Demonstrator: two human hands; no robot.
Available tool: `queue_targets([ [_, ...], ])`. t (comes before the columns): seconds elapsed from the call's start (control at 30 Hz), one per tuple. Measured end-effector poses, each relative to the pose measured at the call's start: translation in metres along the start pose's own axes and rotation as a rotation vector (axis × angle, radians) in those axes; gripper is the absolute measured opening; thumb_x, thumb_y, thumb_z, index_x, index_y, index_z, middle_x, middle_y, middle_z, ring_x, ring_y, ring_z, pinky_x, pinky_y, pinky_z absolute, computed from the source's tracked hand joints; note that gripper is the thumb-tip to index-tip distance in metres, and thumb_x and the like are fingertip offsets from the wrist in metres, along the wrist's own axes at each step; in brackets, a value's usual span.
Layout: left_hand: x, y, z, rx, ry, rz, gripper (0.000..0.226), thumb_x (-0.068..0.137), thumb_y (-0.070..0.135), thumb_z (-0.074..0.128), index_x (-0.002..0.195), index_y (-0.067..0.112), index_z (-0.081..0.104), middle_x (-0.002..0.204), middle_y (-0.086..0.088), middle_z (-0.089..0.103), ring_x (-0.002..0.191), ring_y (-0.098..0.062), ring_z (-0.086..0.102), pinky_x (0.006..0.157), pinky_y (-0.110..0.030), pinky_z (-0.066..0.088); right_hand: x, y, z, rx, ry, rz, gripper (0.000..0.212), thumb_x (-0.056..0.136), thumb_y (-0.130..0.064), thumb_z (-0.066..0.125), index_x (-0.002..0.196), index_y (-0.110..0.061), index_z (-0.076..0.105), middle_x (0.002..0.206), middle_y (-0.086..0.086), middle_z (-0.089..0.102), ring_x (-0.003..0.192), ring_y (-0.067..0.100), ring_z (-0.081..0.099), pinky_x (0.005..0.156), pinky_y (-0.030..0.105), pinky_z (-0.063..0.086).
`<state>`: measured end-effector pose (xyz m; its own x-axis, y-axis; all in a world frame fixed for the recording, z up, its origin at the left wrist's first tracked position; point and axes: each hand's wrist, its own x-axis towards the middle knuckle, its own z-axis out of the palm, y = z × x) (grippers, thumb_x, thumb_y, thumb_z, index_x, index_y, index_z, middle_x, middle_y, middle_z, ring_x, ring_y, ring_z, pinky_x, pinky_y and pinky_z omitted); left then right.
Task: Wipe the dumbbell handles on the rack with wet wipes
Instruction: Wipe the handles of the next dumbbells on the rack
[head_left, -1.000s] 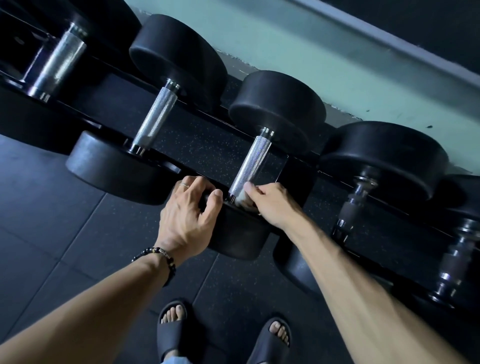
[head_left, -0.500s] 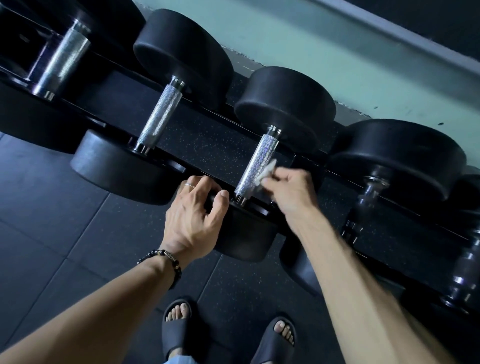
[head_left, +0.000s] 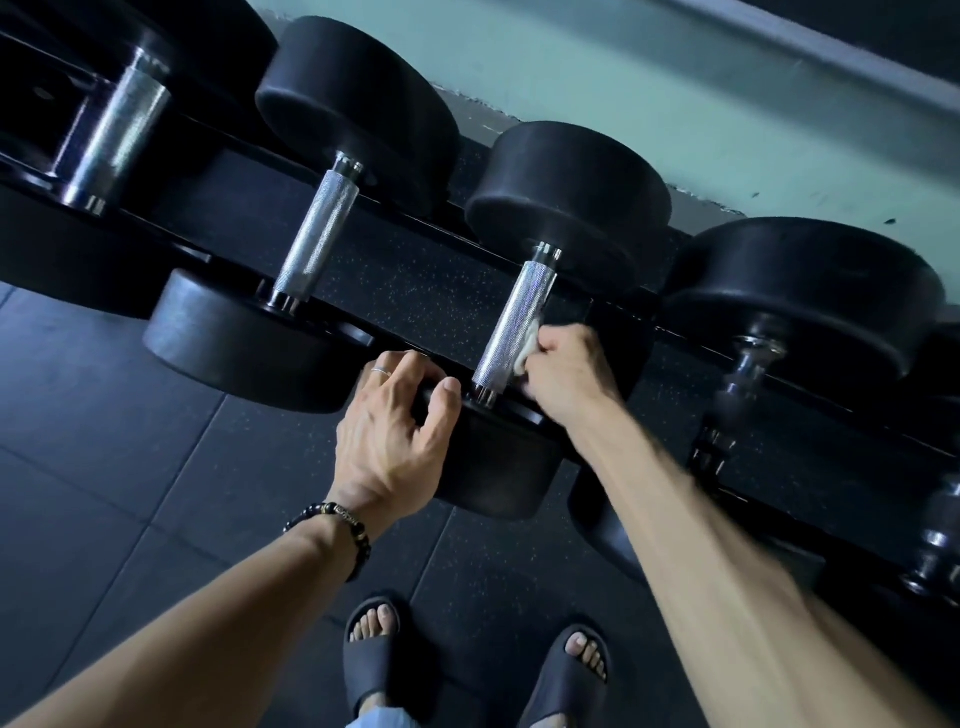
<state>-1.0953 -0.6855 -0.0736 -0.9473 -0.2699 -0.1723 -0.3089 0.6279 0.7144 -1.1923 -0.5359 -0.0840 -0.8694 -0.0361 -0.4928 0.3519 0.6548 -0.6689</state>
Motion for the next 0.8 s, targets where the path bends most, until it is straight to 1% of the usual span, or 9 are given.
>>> queue_targets([
  [0.1, 0.0, 0.001, 0.0, -0.007, 0.007, 0.001, 0.038, 0.086, 0.06, 0.029, 0.087, 0.031, 0.053, 0.095, 0.009, 0.052, 0.092, -0.009, 0.045, 0.077, -0.03, 0.035, -0.014, 0.007, -0.003, 0.165, -0.192, 0.069, 0.032, 0.081, 0.007, 0.054, 0.053, -0.008, 0.061, 0.063, 0.001, 0.064, 0.069, 0.017, 0.063, 0.067, 0.037, 0.059],
  [0.23, 0.0, -0.001, 0.001, -0.009, 0.007, 0.006, 0.041, 0.086, 0.06, 0.029, 0.088, 0.028, 0.055, 0.095, 0.009, 0.052, 0.091, -0.008, 0.045, 0.076, -0.03, 0.035, 0.033, -0.008, -0.008, 0.541, 0.004, 0.132, 0.019, 0.078, 0.001, 0.053, 0.072, -0.007, 0.07, 0.09, 0.009, 0.077, 0.09, 0.025, 0.074, 0.08, 0.044, 0.061],
  [0.3, 0.0, 0.0, 0.001, -0.012, 0.004, 0.004, 0.041, 0.086, 0.06, 0.029, 0.088, 0.028, 0.055, 0.096, 0.009, 0.052, 0.091, -0.007, 0.045, 0.076, -0.03, 0.034, 0.027, 0.001, -0.002, 0.471, -0.016, 0.143, 0.021, 0.075, -0.005, 0.05, 0.08, -0.009, 0.07, 0.093, 0.008, 0.077, 0.094, 0.027, 0.073, 0.084, 0.047, 0.06],
  [0.4, 0.0, 0.0, 0.0, -0.016, 0.013, 0.002, 0.036, 0.086, 0.06, 0.029, 0.086, 0.032, 0.052, 0.094, 0.01, 0.051, 0.091, -0.008, 0.045, 0.076, -0.03, 0.034, -0.004, 0.015, 0.001, 0.295, -0.218, 0.146, 0.021, 0.057, -0.014, 0.045, 0.066, -0.013, 0.064, 0.068, 0.002, 0.067, 0.068, 0.021, 0.058, 0.064, 0.036, 0.047],
  [0.47, -0.001, 0.0, 0.0, -0.017, 0.012, 0.0, 0.036, 0.086, 0.06, 0.029, 0.086, 0.032, 0.051, 0.094, 0.01, 0.051, 0.091, -0.009, 0.045, 0.076, -0.031, 0.034, 0.006, 0.002, -0.005, 0.305, -0.138, 0.126, 0.018, 0.062, -0.018, 0.048, 0.065, -0.012, 0.064, 0.066, 0.006, 0.061, 0.064, 0.02, 0.054, 0.06, 0.037, 0.042],
  [0.53, 0.0, 0.001, 0.0, -0.017, 0.009, 0.001, 0.036, 0.085, 0.06, 0.029, 0.087, 0.032, 0.052, 0.095, 0.01, 0.051, 0.092, -0.009, 0.044, 0.077, -0.031, 0.034, 0.039, -0.01, -0.009, 0.442, 0.014, 0.168, 0.022, 0.08, -0.017, 0.053, 0.084, -0.002, 0.068, 0.093, 0.024, 0.07, 0.087, 0.035, 0.07, 0.076, 0.05, 0.058],
  [0.63, 0.0, 0.001, 0.0, -0.013, 0.008, 0.0, 0.038, 0.085, 0.06, 0.029, 0.088, 0.031, 0.053, 0.096, 0.009, 0.052, 0.093, -0.009, 0.045, 0.077, -0.032, 0.035, 0.047, -0.006, 0.001, 0.437, 0.027, 0.194, 0.033, 0.084, -0.018, 0.048, 0.107, -0.006, 0.068, 0.115, 0.023, 0.068, 0.108, 0.04, 0.065, 0.099, 0.052, 0.052],
  [0.7, 0.0, 0.002, 0.0, -0.022, 0.015, -0.004, 0.039, 0.085, 0.061, 0.029, 0.087, 0.03, 0.053, 0.095, 0.009, 0.051, 0.093, -0.01, 0.045, 0.077, -0.033, 0.037, 0.021, 0.005, 0.007, 0.433, -0.12, 0.227, 0.023, 0.077, -0.011, 0.045, 0.088, -0.013, 0.066, 0.102, 0.015, 0.072, 0.1, 0.035, 0.069, 0.1, 0.048, 0.052],
  [0.8, 0.0, 0.001, -0.001, -0.017, 0.019, -0.002, 0.038, 0.085, 0.061, 0.029, 0.086, 0.03, 0.053, 0.093, 0.01, 0.051, 0.092, -0.01, 0.045, 0.077, -0.034, 0.038, 0.011, -0.007, -0.009, 0.477, -0.163, 0.226, 0.019, 0.075, -0.002, 0.045, 0.069, -0.01, 0.061, 0.088, 0.02, 0.071, 0.088, 0.043, 0.071, 0.09, 0.064, 0.054],
])
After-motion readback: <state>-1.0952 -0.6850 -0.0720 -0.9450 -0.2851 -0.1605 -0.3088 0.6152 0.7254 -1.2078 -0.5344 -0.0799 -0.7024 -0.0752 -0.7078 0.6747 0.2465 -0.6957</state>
